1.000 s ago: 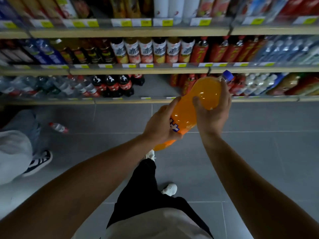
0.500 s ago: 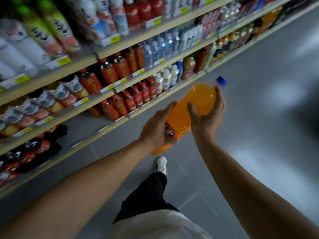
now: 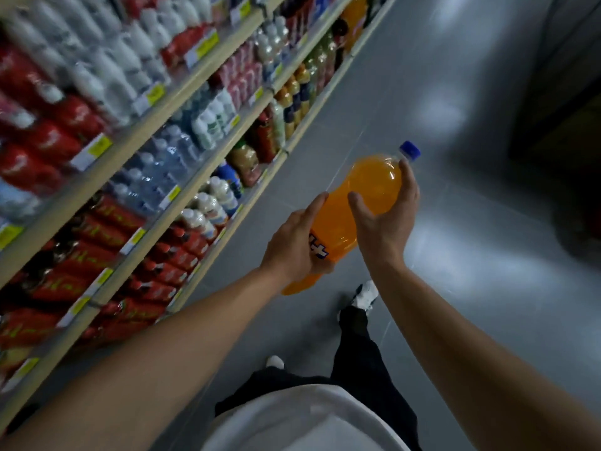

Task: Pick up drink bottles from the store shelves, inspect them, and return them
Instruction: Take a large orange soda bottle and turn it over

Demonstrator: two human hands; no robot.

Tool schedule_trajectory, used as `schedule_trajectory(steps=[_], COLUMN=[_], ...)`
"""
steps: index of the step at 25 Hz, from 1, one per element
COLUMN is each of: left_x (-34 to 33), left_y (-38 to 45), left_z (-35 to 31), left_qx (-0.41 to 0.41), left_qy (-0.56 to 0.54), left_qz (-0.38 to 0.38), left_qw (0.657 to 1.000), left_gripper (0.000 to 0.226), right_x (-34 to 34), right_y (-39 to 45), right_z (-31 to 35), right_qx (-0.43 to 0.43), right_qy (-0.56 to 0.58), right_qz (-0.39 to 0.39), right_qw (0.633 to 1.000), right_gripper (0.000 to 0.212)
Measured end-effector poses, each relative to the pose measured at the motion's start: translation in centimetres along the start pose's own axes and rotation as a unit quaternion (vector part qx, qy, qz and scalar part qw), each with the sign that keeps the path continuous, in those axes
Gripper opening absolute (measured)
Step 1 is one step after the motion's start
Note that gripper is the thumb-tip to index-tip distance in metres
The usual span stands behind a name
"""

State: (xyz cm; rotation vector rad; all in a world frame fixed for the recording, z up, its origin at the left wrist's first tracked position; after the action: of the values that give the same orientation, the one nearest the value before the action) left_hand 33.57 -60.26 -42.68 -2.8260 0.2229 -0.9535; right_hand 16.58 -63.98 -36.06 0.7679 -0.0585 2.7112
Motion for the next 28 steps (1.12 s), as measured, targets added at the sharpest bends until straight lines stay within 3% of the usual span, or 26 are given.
schedule_trajectory(steps=[8, 16, 28], left_x=[-2.1, -1.0, 1.4], left_y=[20.5, 39.2, 71.5], left_z=[-7.6, -10.7, -16.7], left_qx=[0.024, 0.032, 0.015], left_qy=[-0.009, -0.021, -0.023], left_qz=[-0.033, -0.058, -0.027], left_qw=[0.999, 0.998, 0.999], left_gripper=[0.126, 0.127, 0.130], right_x=[-0.5, -4.0, -9.3], right_y=[23.2, 42.3, 74.0], right_z=[-1.3, -0.3, 1.5], right_qx=[0.004, 0.010, 0.000], right_qy=[0.016, 0.021, 0.012], right_qz=[0.041, 0.069, 0.030], right_qw=[0.999, 0.997, 0.999], right_gripper=[0.086, 0.085, 0.085])
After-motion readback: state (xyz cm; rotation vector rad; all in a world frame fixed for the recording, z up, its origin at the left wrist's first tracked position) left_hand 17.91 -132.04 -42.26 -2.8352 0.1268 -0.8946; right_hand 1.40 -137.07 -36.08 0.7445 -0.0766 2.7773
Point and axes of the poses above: each hand's wrist, its own y-axis towards the middle knuckle, its own x-axis out of the back of the hand, z = x × y, the point moved 8 cm from there along y, towards the middle knuckle, and after that the axes turned 10 degrees about -y, right-handed, at the moved point
